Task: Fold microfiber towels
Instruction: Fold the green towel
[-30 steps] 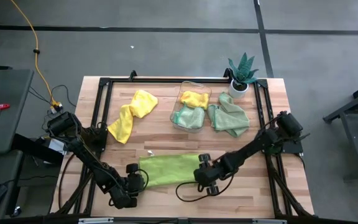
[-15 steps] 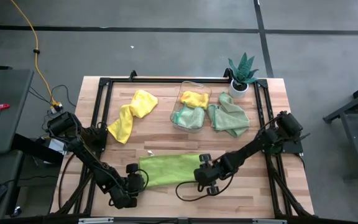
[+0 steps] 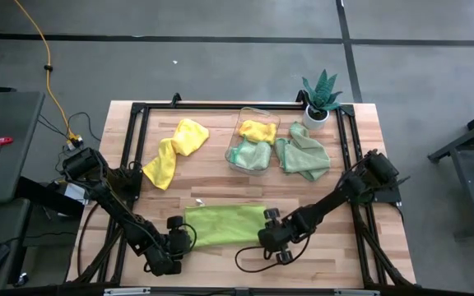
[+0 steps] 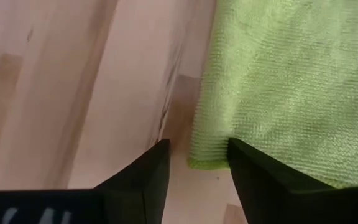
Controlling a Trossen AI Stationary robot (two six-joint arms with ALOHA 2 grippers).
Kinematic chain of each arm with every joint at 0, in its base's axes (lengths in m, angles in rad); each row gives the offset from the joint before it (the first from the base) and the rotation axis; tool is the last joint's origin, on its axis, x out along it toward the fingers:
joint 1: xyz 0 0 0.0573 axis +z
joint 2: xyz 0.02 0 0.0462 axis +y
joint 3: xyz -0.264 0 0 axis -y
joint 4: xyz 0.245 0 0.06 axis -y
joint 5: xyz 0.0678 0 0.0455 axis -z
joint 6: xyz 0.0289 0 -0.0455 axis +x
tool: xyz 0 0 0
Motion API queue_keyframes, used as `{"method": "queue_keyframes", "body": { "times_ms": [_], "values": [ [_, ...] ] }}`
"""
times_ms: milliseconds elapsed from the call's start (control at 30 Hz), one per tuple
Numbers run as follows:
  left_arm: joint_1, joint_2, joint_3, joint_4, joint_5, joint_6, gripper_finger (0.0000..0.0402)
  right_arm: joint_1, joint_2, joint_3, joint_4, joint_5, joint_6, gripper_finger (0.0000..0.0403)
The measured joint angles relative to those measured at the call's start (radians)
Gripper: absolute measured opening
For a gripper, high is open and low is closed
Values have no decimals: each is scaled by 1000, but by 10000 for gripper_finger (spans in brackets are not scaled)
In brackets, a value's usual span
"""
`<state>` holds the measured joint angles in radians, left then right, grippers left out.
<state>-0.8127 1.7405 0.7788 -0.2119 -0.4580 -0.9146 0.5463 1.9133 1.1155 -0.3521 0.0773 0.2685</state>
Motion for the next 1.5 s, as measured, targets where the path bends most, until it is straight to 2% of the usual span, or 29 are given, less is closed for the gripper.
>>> {"method": "queue_keyframes", "body": {
  "times_ms": [100,200,300,367,400,500,667,800,1033,1300,1500],
  "values": [
    [0,0,0,0,0,-3,131,7,10,2,11,28,39,145],
    [0,0,0,-1,1,-33,126,16,9,2,12,58,73,118],
    [1,-6,0,-5,30,-95,100,20,6,11,-9,68,130,60],
    [3,-21,0,1,101,-164,69,19,1,22,-29,56,184,18],
    [2,-28,0,4,140,-189,53,19,-3,30,-30,52,208,10],
    [1,-70,-5,-12,233,-231,10,12,-31,65,-24,17,299,19],
    [-1,-153,-4,-22,255,-261,18,-17,-49,89,-41,-68,358,5],
    [8,-201,-3,-68,266,-271,8,-59,-70,95,-48,-138,431,2],
    [42,-251,-2,-210,205,-396,8,-127,-87,94,-58,-161,544,1],
    [47,-251,-1,-371,144,-560,2,-168,-89,94,-81,-154,633,1],
    [47,-251,-1,-404,115,-619,8,-169,-89,94,-100,-117,697,0]
  ]
}}
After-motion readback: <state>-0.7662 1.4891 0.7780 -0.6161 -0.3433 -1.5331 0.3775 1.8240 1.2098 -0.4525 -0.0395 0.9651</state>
